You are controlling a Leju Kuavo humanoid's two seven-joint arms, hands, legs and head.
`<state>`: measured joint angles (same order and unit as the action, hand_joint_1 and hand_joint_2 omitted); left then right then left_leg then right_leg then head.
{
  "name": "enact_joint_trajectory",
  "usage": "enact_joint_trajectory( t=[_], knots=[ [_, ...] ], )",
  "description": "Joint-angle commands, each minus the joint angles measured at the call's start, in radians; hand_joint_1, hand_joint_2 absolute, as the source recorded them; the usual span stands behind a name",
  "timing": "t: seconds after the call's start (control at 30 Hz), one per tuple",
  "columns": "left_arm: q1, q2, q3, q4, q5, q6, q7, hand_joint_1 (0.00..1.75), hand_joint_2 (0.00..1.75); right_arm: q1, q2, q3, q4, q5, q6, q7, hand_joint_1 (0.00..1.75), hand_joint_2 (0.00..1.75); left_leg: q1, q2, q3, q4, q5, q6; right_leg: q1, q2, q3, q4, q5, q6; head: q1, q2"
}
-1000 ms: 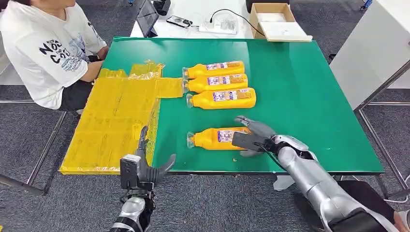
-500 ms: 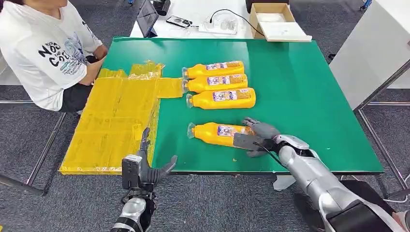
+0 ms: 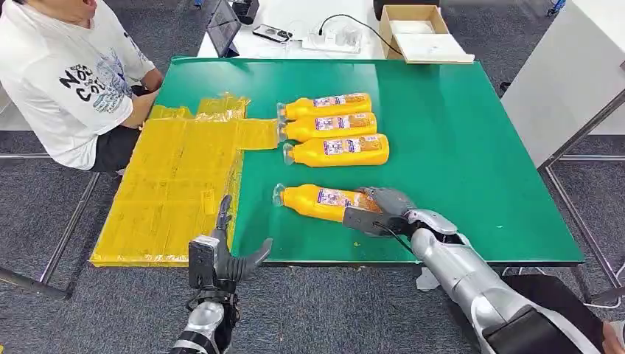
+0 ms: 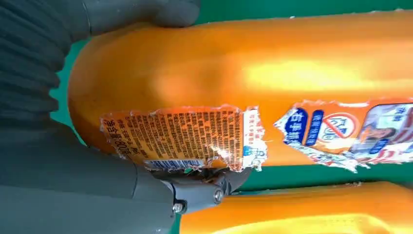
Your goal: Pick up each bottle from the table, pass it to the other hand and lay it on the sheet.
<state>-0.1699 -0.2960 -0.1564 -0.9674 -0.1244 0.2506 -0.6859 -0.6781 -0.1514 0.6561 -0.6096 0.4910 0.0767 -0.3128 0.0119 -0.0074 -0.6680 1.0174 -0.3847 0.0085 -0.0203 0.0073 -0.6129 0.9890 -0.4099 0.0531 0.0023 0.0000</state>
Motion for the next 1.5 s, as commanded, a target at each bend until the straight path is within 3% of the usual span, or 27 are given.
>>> enact_joint_trajectory(
  t=[0.03,0.13,0.27,0.5,0.57,0.67,0.93,1.2,1.37,1.43,1.5],
  knots=[
    [-0.031,-0.008,-0.005,0.056,0.005,0.001,0.005,0.0,1.75,-0.003,0.02,0.016,0.057,-0.001,0.007,0.001,1.75,1.75,0.0,-0.001,0.006,0.0,-0.002,0.0,0.001,-0.002,0.007,-0.001,-0.002,-0.003,0.0,0.0],
    [-0.029,-0.009,-0.005,0.055,0.005,-0.001,0.007,0.0,1.75,0.013,0.019,-0.006,0.029,-0.006,-0.016,-0.018,1.75,1.75,0.0,0.0,0.004,-0.001,-0.001,0.0,0.0,-0.001,0.005,-0.001,-0.001,-0.002,0.0,0.0],
    [-0.015,-0.012,-0.006,0.033,0.012,-0.02,0.012,0.0,1.75,0.136,0.041,-0.152,-0.151,-0.033,-0.156,-0.098,1.75,1.75,0.001,-0.001,0.005,-0.001,-0.001,0.0,0.001,-0.002,0.006,-0.002,-0.002,-0.002,0.0,0.0],
    [0.006,-0.006,-0.017,-0.038,0.034,-0.018,0.028,0.0,1.75,0.362,0.174,-0.464,-0.613,-0.038,-0.449,-0.191,1.75,1.75,0.0,0.001,0.003,0.001,-0.004,0.0,0.001,0.0,0.004,0.001,-0.004,-0.003,0.0,0.0],
    [0.006,-0.008,-0.013,-0.045,0.064,-0.026,0.034,0.0,1.75,0.408,0.214,-0.52,-0.718,-0.048,-0.553,-0.242,1.75,1.75,0.0,-0.001,-0.001,0.0,-0.001,0.0,0.001,-0.001,0.0,0.0,-0.002,-0.002,0.0,0.0],
    [0.004,-0.011,-0.012,-0.052,0.1,-0.041,0.046,0.0,1.75,0.449,0.242,-0.543,-0.805,-0.062,-0.613,-0.269,1.75,1.75,0.0,-0.002,0.003,0.001,-0.004,0.0,0.001,-0.002,0.004,0.001,-0.004,-0.003,0.0,0.0],
    [0.004,-0.011,-0.012,-0.052,0.1,-0.041,0.046,0.0,1.75,0.449,0.242,-0.543,-0.805,-0.062,-0.613,-0.269,1.75,1.75,0.0,-0.002,0.0,0.0,-0.002,0.0,0.0,-0.002,0.001,0.0,-0.002,-0.002,0.0,0.0],
    [0.008,0.006,-0.077,-0.127,0.254,-0.192,0.13,0.0,1.75,0.465,0.265,-0.527,-0.728,-0.039,-0.688,-0.339,1.75,1.75,0.001,-0.001,0.002,0.0,-0.003,0.0,0.001,-0.001,0.003,-0.001,-0.002,-0.002,0.0,0.0],
    [-0.006,0.023,-0.132,-0.189,0.416,-0.392,0.208,0.0,1.75,0.455,0.274,-0.415,-0.513,-0.022,-0.545,-0.374,1.75,1.75,0.001,0.0,0.005,-0.001,-0.003,0.0,0.001,0.0,0.006,-0.002,-0.002,-0.002,0.0,0.0],
    [-0.018,0.023,-0.147,-0.2,0.451,-0.423,0.221,0.0,1.75,0.446,0.293,-0.357,-0.427,-0.016,-0.516,-0.385,1.75,1.75,0.001,0.002,0.008,-0.001,-0.004,0.0,0.002,0.002,0.009,-0.003,-0.003,-0.003,0.0,0.0],
    [-0.025,0.024,-0.16,-0.211,0.475,-0.445,0.227,0.0,1.75,0.44,0.31,-0.282,-0.351,-0.026,-0.507,-0.385,1.75,1.75,0.001,0.002,0.002,-0.001,-0.002,-0.001,0.002,0.002,0.003,-0.002,-0.001,-0.002,0.0,0.0]
  ],
)
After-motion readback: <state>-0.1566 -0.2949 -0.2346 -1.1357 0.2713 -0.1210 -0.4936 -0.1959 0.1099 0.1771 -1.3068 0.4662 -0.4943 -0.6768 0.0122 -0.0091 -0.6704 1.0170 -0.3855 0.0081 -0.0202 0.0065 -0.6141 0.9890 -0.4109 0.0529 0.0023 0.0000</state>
